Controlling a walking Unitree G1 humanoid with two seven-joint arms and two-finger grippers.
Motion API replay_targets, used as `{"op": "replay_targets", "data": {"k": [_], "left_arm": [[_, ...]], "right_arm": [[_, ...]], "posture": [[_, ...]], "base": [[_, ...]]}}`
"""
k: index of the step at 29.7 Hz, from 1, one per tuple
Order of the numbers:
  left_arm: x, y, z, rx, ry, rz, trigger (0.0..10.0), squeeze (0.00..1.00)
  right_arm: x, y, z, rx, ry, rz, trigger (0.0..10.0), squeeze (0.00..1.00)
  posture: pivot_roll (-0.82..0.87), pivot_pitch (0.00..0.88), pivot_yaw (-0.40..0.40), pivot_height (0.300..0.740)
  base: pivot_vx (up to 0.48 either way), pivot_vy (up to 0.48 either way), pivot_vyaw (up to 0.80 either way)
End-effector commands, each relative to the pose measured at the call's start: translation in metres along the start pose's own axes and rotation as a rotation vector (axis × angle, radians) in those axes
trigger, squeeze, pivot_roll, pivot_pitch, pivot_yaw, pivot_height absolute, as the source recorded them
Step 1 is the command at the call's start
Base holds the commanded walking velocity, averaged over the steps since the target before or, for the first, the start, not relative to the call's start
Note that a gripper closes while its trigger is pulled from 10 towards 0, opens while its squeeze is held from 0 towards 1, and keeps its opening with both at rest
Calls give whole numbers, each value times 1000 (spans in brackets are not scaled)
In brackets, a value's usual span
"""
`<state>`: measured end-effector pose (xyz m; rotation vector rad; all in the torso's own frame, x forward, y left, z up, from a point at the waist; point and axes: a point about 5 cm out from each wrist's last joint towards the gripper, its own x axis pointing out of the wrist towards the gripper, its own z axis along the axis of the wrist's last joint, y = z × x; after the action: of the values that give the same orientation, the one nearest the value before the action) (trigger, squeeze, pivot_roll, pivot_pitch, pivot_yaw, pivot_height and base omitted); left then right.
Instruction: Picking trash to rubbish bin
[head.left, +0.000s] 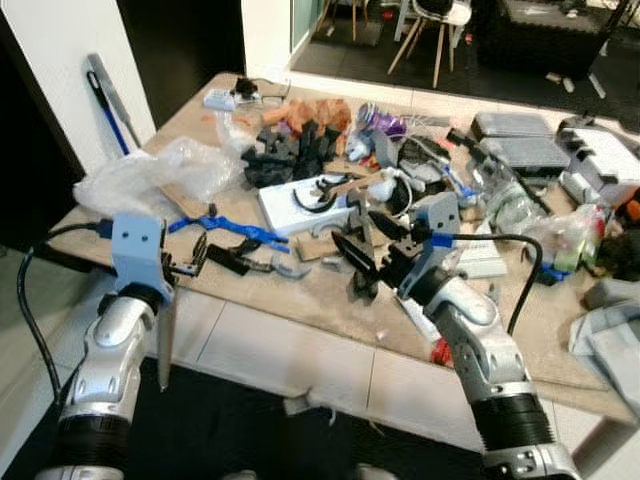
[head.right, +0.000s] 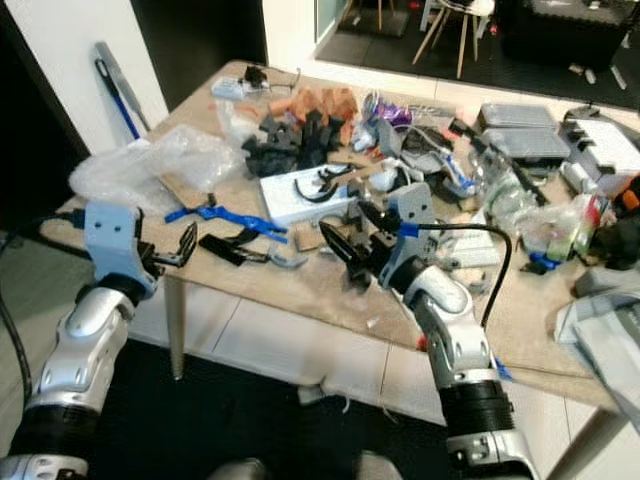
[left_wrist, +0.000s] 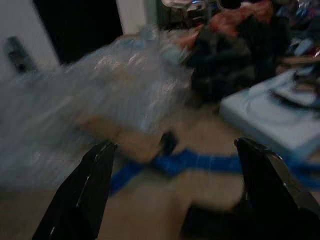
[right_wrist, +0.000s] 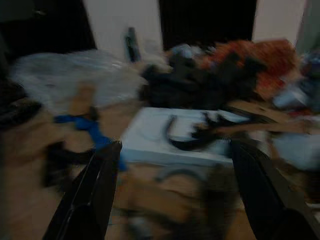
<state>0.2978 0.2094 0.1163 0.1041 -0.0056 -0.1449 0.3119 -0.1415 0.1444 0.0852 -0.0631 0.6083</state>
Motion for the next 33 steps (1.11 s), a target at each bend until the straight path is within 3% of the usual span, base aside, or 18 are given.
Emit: {"op": "replay_targets", "data": {"k": [1, 3, 14, 20, 26, 33], "left_arm": [[-1, -3, 2, -11, -19, -13, 10000, 0], [-1, -5, 9, -38, -71, -29, 10000, 0], [-1, -7, 10, -28, -78, -50, 10000, 0], [-5, -12, 14, -28, -115, -119, 10000, 0], [-11, -23, 20, -19, -156, -260, 10000, 0], [-13, -35, 16, 20, -139, -347, 10000, 0]], "right_arm": [[-2, -5, -2, 19, 21, -30, 10000, 0], [-2, -10, -6, 8, 73, -65, 10000, 0], [-6, -19, -20, 97, 295, -145, 10000, 0], [-7, -20, -24, 107, 371, -148, 10000, 0], [-10, -26, -30, 107, 452, -205, 10000, 0], [-14, -32, -37, 166, 504, -251, 10000, 0]], "posture": [[23, 0, 6, 740], [23, 0, 6, 740], [25, 0, 9, 740], [27, 0, 12, 740], [27, 0, 14, 740], [27, 0, 14, 740]], "base": [[0, 0, 0], [0, 0, 0], [0, 0, 0], [0, 0, 0], [0, 0, 0], [0, 0, 0]]}}
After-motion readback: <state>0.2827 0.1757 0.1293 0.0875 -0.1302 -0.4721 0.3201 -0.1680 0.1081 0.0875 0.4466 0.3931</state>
